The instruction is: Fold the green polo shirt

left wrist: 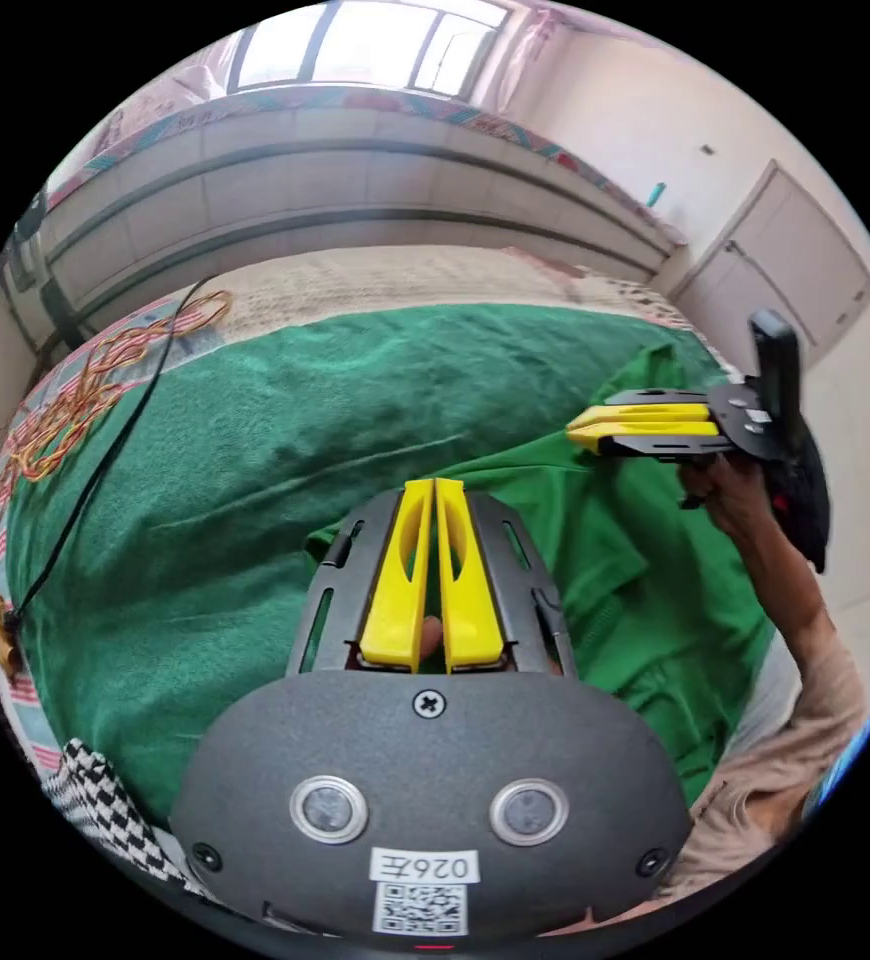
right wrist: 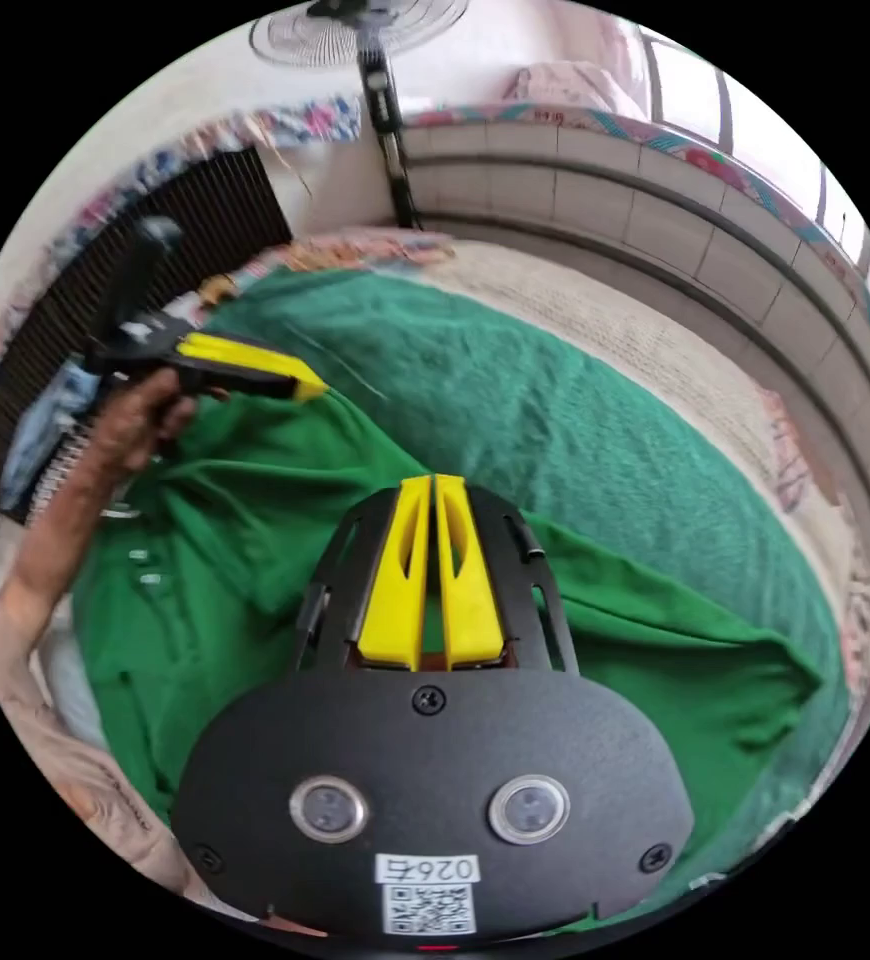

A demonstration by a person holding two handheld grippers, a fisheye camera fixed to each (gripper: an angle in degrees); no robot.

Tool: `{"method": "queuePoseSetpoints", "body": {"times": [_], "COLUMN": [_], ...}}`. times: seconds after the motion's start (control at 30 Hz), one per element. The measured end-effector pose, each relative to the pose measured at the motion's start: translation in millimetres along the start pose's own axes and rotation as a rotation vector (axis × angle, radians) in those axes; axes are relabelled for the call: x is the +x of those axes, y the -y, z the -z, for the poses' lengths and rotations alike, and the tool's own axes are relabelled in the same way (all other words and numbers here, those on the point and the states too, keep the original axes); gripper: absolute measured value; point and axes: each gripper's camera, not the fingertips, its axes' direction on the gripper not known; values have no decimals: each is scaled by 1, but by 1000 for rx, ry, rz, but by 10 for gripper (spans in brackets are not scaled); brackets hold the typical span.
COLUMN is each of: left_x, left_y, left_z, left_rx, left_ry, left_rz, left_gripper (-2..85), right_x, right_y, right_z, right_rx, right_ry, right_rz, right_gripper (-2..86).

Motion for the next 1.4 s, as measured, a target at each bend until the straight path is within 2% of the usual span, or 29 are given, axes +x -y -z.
{"method": "queuePoseSetpoints", "body": {"times": [0.03,0.1,0.17,0.2,0.27,0.37,0.43,0.5,0.53,0.6,0.67,0.73,0.8,0.9,0.93,0.97,1.0,1.03,1.1,1.2,1.27,1.37,1.4], "left_x": [-13,-41,-67,-71,-61,-23,5,19,14,-1,-1,10,18,8,-2,-16,-24,-43,-60,-69,-68,-91,-93], "left_y": [8,12,3,-3,-41,-87,-91,-81,-81,-84,-108,-125,-128,-112,-103,-97,-97,-103,-108,-116,-109,-120,-125], "left_z": [-3,8,32,41,83,101,80,43,49,76,129,153,157,132,109,80,79,90,107,127,98,117,124], "left_rx": [-5,40,74,86,217,285,195,18,41,54,166,208,196,138,61,-62,-49,-12,-4,66,-49,-22,-14], "left_ry": [-46,-108,-73,-71,-156,-224,-157,26,23,-14,-73,-102,-72,-81,-80,-92,-126,-190,-240,-201,-172,-229,-214], "left_rz": [-20,32,107,114,36,-93,-179,-213,-199,-125,-124,-156,-171,-144,-127,-102,-86,-50,-49,-59,-76,-7,4], "left_gripper": [-6,-8,-9,-9,-10,-10,-10,-10,-10,-10,-10,-10,-10,-10,-10,-10,-10,-10,-10,-10,-9,-9,-9], "right_x": [-2,15,25,28,22,-18,-53,-90,-87,-68,-67,-81,-121,-169,-175,-185,-190,-188,-172,-173,-192,-231,-228], "right_y": [1,-6,-20,-32,-55,-89,-99,-111,-118,-139,-167,-190,-202,-194,-191,-186,-189,-195,-218,-230,-224,-213,-218], "right_z": [-2,14,32,46,65,75,61,33,40,63,99,131,146,130,121,98,78,86,106,131,134,97,112], "right_rx": [-4,47,84,105,155,185,119,-51,-7,-58,14,84,115,120,96,-21,-162,-117,-177,-71,2,-121,-82], "right_ry": [2,19,-91,-75,61,237,308,223,229,128,87,174,214,169,167,161,156,170,160,137,197,193,190], "right_rz": [29,-49,-111,-123,-108,-31,53,194,181,66,19,30,79,113,121,161,221,227,224,172,175,261,220], "right_gripper": [-5,-9,-9,-9,-9,-9,-9,-10,-10,-9,-9,-9,-9,-9,-9,-9,-10,-10,-9,-9,-9,-9,-9]}}
